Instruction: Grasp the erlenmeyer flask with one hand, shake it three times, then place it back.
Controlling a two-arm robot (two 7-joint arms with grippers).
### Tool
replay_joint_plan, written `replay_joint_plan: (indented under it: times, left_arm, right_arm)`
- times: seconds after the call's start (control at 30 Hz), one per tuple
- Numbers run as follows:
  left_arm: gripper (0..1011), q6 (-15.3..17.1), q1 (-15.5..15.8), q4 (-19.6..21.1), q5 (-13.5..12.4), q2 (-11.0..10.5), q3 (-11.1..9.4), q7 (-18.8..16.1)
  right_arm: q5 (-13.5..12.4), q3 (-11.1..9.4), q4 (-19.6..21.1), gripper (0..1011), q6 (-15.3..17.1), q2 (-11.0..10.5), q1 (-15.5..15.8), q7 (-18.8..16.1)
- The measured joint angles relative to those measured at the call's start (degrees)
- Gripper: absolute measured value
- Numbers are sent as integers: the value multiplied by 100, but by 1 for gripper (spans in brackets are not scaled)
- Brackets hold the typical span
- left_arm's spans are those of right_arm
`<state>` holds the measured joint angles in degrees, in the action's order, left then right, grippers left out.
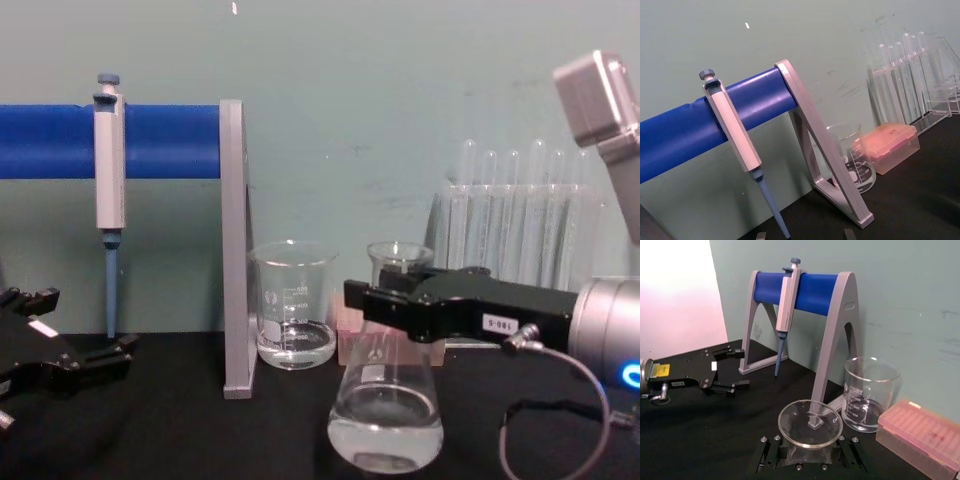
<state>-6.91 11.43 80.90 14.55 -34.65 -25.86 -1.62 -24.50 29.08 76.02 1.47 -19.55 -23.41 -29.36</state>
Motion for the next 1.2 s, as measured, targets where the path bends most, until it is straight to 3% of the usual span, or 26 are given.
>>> replay_joint_plan:
  times: [1.2]
  left_arm:
    - [1001,0,0,0,0,0,0,0]
  right_arm:
    - [300,74,-498,453,3,225,-67,-50]
